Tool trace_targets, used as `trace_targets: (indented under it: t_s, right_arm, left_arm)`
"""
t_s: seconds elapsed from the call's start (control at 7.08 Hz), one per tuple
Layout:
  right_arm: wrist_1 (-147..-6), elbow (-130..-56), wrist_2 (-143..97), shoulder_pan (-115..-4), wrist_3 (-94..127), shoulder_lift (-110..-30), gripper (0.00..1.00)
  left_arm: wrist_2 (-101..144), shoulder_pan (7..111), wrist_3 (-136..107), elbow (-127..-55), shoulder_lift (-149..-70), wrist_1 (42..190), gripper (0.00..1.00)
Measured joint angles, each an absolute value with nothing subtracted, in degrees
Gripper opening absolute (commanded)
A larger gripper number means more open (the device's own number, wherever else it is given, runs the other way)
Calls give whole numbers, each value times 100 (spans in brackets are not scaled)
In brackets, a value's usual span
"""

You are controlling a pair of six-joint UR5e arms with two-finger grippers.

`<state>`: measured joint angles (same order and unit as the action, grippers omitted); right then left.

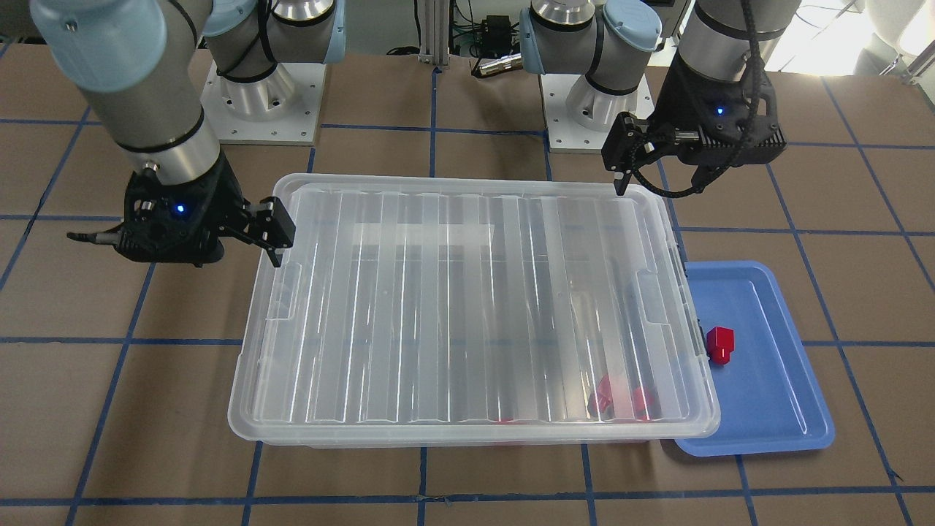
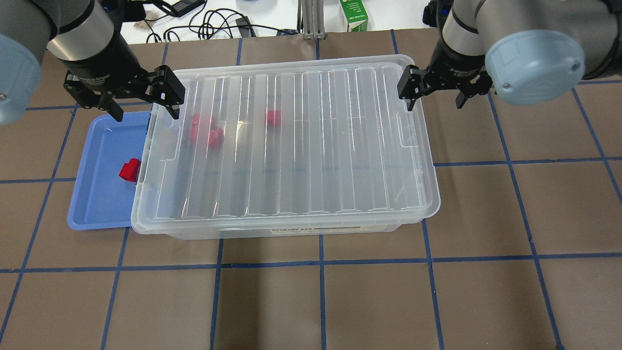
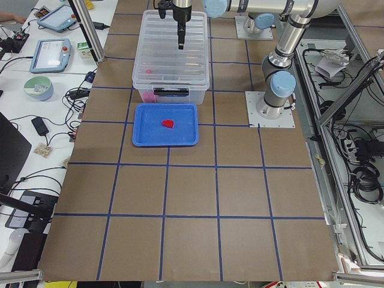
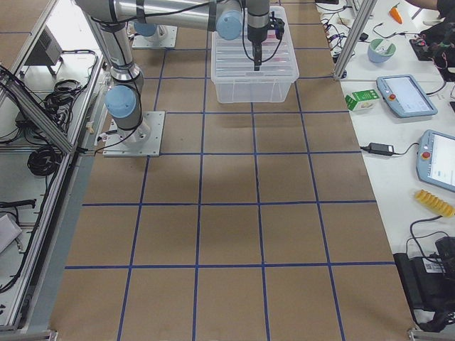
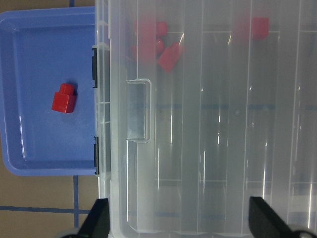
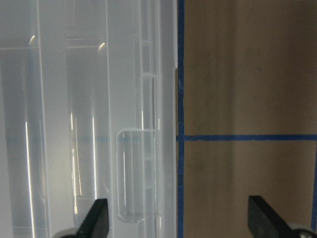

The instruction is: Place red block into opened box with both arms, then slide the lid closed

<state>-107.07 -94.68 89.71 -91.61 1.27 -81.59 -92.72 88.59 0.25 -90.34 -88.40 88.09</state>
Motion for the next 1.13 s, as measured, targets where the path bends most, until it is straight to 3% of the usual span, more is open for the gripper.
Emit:
trace_targets:
  t_s: [0.56, 1.13]
  right_arm:
    - [-11751, -10147, 9079, -9070, -88, -7915, 100]
    - [-11777, -10184, 9431, -8569, -865, -7915, 100]
  left_arm:
    - [-9278, 8627, 224, -9047, -8877, 8818, 100]
    - [-8713, 6768, 2190, -9511, -9384, 8394, 100]
